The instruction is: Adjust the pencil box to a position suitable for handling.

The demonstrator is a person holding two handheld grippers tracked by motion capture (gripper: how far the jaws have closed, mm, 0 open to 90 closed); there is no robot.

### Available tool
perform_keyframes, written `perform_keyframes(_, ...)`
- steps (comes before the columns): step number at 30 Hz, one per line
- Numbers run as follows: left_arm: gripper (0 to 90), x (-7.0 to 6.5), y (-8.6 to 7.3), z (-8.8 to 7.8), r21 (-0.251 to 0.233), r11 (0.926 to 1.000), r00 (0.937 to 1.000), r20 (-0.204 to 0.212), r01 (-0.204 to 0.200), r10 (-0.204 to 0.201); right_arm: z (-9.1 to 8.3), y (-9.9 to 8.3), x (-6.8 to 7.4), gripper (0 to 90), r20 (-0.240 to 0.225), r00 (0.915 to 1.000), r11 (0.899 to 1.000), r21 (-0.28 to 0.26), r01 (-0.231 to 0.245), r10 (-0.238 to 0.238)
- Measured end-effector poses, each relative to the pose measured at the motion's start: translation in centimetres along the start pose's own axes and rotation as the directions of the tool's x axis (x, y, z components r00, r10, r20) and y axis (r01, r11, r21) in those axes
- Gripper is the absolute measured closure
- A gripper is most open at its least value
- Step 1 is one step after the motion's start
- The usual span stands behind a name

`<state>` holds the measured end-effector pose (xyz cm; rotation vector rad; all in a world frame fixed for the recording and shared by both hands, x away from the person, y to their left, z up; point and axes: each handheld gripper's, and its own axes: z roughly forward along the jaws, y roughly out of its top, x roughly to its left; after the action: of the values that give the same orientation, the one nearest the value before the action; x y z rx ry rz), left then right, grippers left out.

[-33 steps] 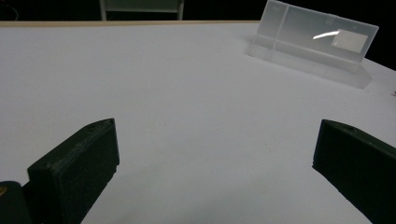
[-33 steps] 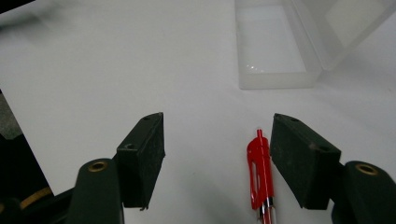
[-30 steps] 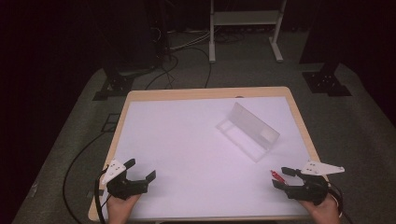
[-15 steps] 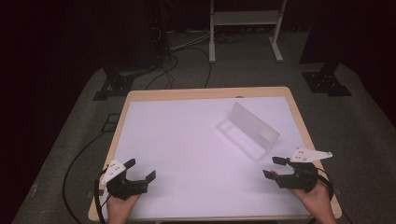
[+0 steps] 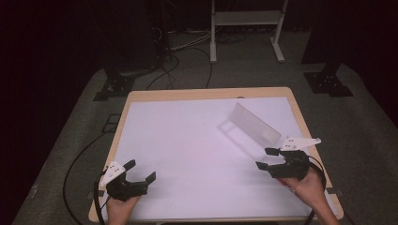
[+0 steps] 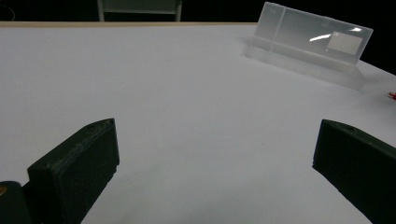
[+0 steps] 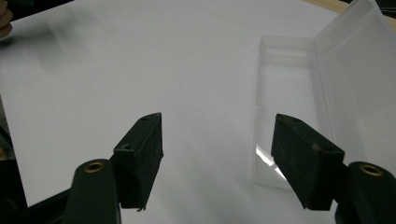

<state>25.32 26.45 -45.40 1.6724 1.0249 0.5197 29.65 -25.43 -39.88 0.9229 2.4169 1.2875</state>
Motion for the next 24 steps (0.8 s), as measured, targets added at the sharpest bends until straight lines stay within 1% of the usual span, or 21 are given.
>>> perform_keyframes(6,0.0,0.0,0.0,0.0,-0.002,1.0000,1.0000,0.001,0.002,-0.002,0.9,1.1,-0.3,33.1,0.002,1.0000,1.000,0.017,0.008,-0.008)
perform_keyframes(18,0.0,-0.1,0.0,-0.1,-0.005,1.0000,1.0000,0.004,0.006,-0.006,2.9,2.6,-1.2,33.6,0.004,0.9998,0.998,0.057,0.018,-0.018)
perform_keyframes(19,0.0,-0.1,0.0,-0.1,-0.005,1.0000,1.0000,0.004,0.006,-0.006,3.2,2.7,-1.3,33.8,0.006,0.9996,0.998,0.058,0.026,-0.026)
perform_keyframes(20,0.0,-0.1,0.0,-0.1,-0.006,1.0000,1.0000,0.004,0.007,-0.007,3.4,2.8,-1.3,33.9,0.004,0.9998,0.998,0.059,0.018,-0.018)
perform_keyframes(24,0.0,-0.1,0.0,-0.1,-0.004,1.0000,1.0000,0.005,0.007,-0.007,4.6,3.2,-1.7,34.4,-0.002,0.9998,0.997,0.070,0.018,-0.018)
